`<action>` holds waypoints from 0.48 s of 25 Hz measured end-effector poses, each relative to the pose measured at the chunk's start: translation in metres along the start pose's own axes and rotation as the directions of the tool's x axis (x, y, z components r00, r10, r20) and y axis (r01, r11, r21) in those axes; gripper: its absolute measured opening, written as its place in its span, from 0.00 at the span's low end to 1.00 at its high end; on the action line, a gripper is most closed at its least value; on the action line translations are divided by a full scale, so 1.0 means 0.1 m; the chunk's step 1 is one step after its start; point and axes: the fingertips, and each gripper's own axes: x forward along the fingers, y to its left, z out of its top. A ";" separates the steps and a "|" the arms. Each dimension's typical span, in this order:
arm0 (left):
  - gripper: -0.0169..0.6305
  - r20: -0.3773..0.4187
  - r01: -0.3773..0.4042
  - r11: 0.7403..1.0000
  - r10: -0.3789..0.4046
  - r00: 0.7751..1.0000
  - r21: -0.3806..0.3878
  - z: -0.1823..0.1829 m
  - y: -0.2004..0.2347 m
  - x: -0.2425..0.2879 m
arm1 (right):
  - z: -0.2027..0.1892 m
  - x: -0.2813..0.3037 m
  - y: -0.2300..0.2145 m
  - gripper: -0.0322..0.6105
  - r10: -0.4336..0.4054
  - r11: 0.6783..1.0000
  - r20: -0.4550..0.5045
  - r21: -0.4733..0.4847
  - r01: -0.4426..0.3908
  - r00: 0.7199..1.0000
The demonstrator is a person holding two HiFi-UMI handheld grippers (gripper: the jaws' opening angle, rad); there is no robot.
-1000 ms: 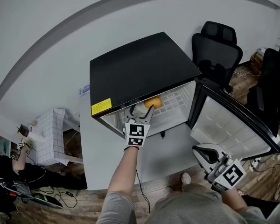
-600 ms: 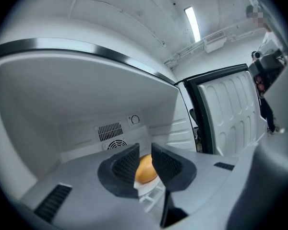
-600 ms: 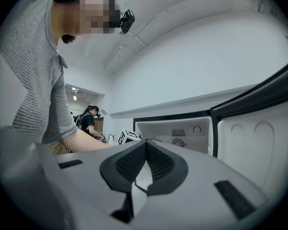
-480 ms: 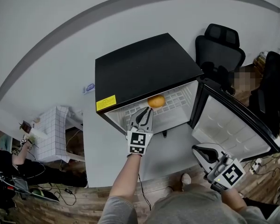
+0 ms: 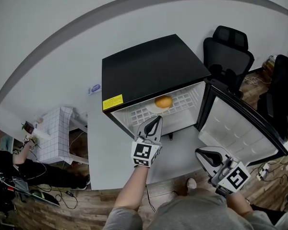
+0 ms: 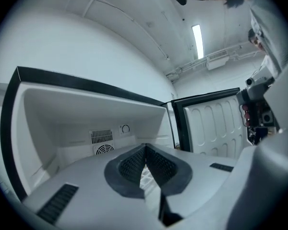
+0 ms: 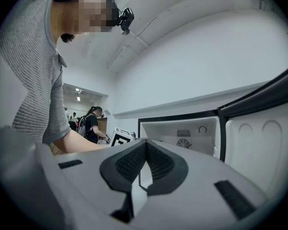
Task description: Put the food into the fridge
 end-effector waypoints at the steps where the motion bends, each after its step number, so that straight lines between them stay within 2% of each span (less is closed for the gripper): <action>1: 0.04 0.008 0.003 1.000 -0.003 1.000 -0.004 0.04 -0.04 -0.04 | 0.00 0.00 0.01 0.07 0.003 1.000 0.001 -0.001 -0.003 1.000; 12: 0.04 0.072 0.041 0.997 -0.036 0.997 -0.068 0.33 -0.45 -0.51 | 0.00 0.08 0.10 0.07 0.004 1.000 0.002 0.001 -0.004 1.000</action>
